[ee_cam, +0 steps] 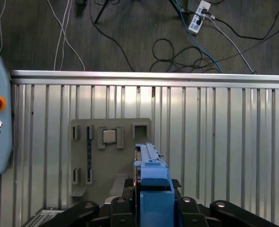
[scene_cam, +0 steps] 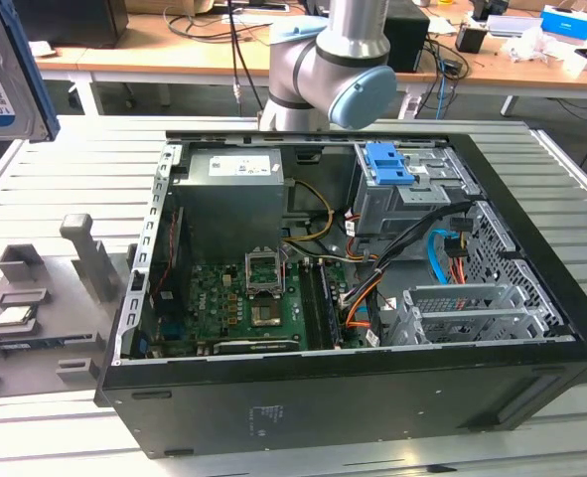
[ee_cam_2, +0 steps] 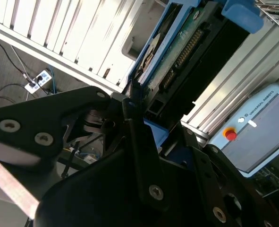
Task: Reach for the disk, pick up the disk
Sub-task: 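Pick up the disk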
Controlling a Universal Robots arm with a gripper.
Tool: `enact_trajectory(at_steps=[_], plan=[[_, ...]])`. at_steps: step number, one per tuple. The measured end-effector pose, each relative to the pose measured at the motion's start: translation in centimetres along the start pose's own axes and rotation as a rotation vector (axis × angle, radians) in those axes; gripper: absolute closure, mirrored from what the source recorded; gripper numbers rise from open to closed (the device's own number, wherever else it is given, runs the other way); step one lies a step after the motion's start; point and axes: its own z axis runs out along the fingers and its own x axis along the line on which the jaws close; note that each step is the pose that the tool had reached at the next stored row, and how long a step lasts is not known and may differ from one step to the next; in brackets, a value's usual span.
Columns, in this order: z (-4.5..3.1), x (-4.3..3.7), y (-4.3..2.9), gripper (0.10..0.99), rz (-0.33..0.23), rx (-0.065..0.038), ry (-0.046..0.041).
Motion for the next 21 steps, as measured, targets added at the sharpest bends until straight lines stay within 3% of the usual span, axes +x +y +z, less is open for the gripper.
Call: enact_trajectory(at_steps=[13, 14, 15, 18, 19, 21], plan=[[-0.17, 0.06, -4.04, 0.722, 0.000, 0.000, 0.0000], [-0.24, 0.09, -5.99, 0.722, 0.000, 0.000, 0.0001], [-0.28, 0.08, -7.09, 0.722, 0.000, 0.000, 0.0000], [-0.35, 0.05, -8.67, 0.722, 0.000, 0.000, 0.0000], [-0.39, 0.03, -9.72, 0.722, 0.000, 0.000, -0.0001], [-0.44, 0.02, -10.77, 0.722, 0.000, 0.000, 0.0001]])
